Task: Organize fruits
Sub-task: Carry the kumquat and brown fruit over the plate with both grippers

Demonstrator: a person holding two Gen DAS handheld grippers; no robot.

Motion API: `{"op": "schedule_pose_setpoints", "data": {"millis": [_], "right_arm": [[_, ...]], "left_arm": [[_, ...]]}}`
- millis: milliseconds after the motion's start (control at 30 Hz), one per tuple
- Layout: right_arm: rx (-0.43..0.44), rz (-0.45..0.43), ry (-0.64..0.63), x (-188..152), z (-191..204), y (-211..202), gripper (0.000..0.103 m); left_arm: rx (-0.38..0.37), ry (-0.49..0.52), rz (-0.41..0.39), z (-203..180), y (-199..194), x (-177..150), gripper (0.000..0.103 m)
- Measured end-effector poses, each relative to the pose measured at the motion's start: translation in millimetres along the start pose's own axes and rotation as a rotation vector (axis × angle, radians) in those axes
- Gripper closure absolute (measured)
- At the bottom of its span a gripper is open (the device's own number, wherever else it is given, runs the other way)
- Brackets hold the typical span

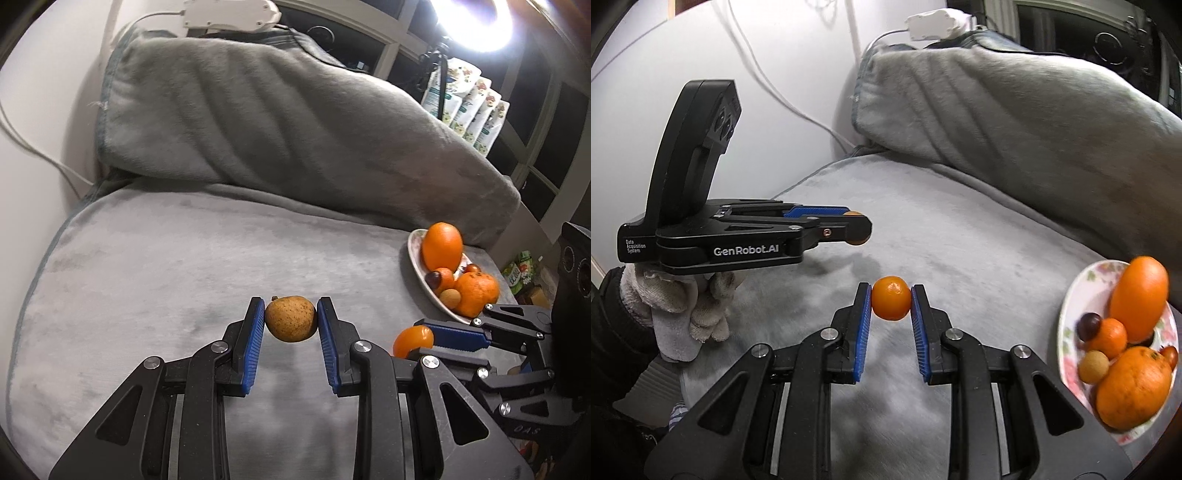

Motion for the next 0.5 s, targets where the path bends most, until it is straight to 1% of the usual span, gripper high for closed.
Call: {"op": "schedule_pose_setpoints", "data": {"millis": [267,500], "right_arm": [[-0.03,-0.05,0.054,2,-33,-31,0.08],[-0.072,-0.095,0.098,2,-66,-59,0.08]], "left_arm": [[-0.034,0.026,-0.014,-26,4,12,0.075],[-0.064,0.049,-0.022,-49,12,24,0.075]]}}
Point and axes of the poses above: each gripper's, at about its wrist camera, not at the fingertips, and y roughly the way its jaws point, z to its left, x to its top, the point moved 4 cm from there along y, roughly the way its jaws point, and after that the axes turned 12 degrees about y, right-handed, at the moved point
